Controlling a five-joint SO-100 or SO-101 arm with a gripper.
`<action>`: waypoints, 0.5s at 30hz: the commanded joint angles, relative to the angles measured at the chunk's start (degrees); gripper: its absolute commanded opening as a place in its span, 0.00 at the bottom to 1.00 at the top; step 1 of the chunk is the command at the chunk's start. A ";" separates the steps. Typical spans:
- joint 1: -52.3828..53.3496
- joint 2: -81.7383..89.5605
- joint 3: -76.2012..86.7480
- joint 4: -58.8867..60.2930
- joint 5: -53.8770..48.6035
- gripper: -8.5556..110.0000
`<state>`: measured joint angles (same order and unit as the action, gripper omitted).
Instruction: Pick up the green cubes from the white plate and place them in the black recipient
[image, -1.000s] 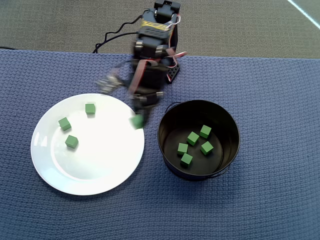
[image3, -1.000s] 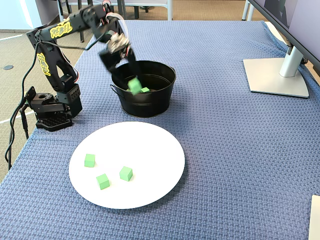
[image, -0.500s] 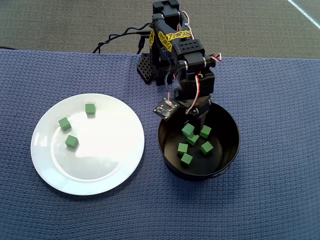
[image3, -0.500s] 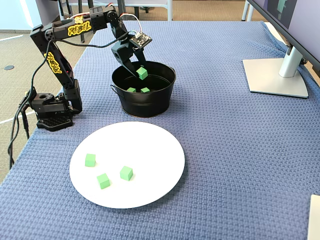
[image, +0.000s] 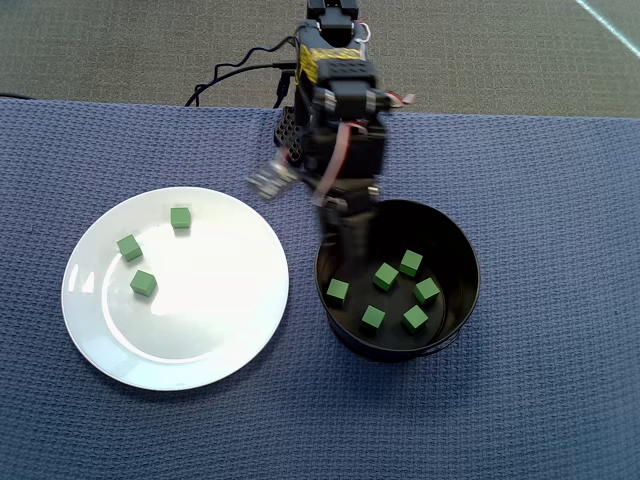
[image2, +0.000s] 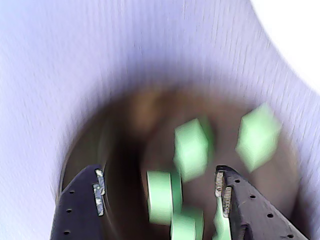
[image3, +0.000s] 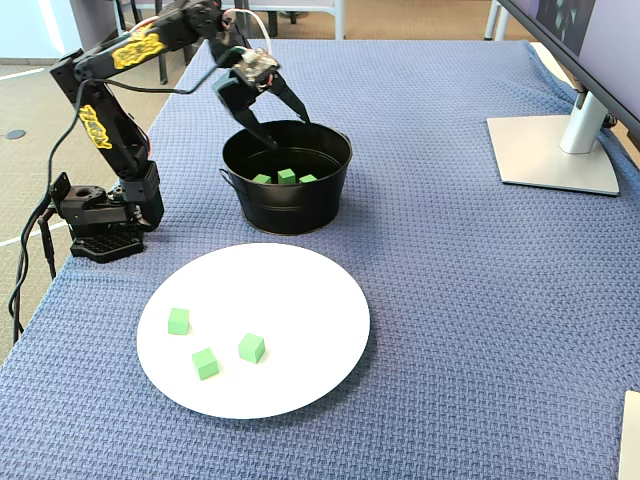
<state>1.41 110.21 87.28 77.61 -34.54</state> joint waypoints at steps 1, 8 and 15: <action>10.90 3.25 1.41 -5.80 -13.45 0.26; 26.72 -2.81 16.70 -31.03 -43.24 0.31; 34.37 -12.83 21.09 -49.83 -59.94 0.31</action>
<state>32.70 99.58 108.54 35.16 -86.75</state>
